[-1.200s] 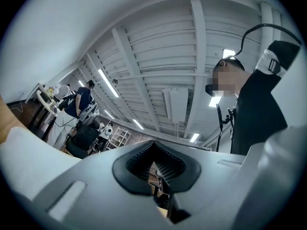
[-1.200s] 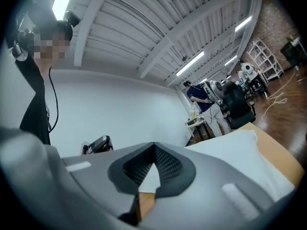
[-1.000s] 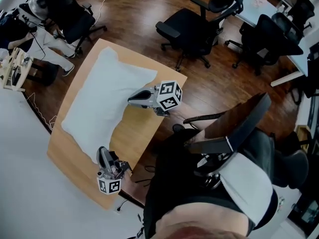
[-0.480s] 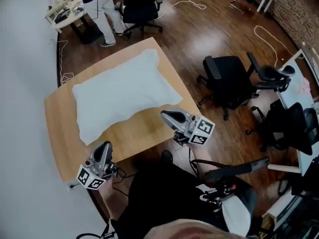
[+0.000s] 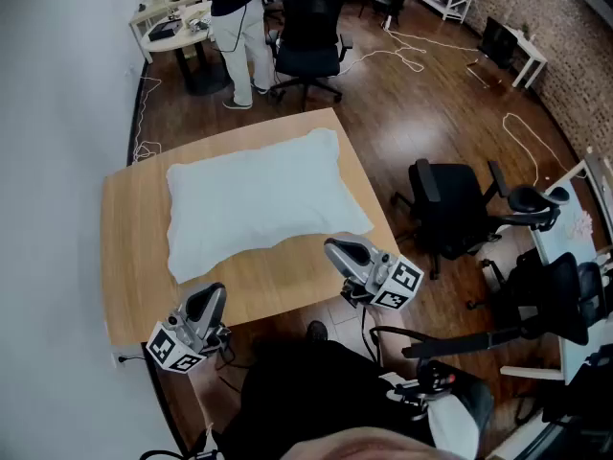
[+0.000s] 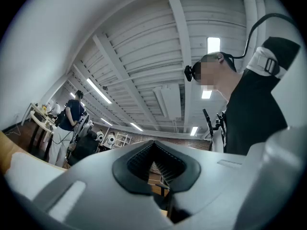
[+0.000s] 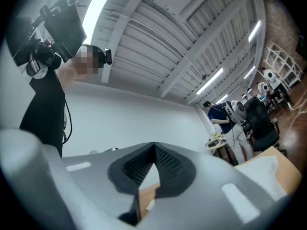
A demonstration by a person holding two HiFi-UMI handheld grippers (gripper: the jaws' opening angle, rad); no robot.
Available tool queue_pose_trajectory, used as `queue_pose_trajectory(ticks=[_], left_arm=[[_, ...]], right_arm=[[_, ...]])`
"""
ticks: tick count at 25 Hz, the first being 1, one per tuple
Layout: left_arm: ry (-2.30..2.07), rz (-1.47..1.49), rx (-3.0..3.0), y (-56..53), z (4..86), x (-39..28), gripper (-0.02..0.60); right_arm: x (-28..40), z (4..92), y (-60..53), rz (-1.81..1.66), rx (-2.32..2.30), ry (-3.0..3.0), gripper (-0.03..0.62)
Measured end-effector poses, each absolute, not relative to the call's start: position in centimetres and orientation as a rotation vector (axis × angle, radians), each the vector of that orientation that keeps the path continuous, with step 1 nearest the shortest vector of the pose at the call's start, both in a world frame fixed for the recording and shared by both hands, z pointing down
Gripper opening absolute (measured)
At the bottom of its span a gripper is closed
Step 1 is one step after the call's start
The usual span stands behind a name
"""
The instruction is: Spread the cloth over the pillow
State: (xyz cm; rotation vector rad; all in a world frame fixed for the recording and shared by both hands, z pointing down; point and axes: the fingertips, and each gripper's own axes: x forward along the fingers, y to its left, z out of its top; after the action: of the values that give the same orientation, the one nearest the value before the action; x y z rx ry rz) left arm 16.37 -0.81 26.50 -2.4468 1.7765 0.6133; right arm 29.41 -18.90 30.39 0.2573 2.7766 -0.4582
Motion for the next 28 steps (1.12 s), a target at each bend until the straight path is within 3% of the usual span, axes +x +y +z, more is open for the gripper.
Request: queue_pose_trajectory(ticks=[13, 28], left_arm=[[1.69, 0.698, -2.421, 5.6, 25.3, 10.0, 0.0], [1.612, 0.833, -2.505, 6.2, 28.7, 8.8, 0.0]], right_arm=[[21.6, 27.2, -10.1, -0.352, 0.323, 2.8, 0.002], [21.6, 29.1, -6.6, -0.343, 0.221, 2.905, 0.002]])
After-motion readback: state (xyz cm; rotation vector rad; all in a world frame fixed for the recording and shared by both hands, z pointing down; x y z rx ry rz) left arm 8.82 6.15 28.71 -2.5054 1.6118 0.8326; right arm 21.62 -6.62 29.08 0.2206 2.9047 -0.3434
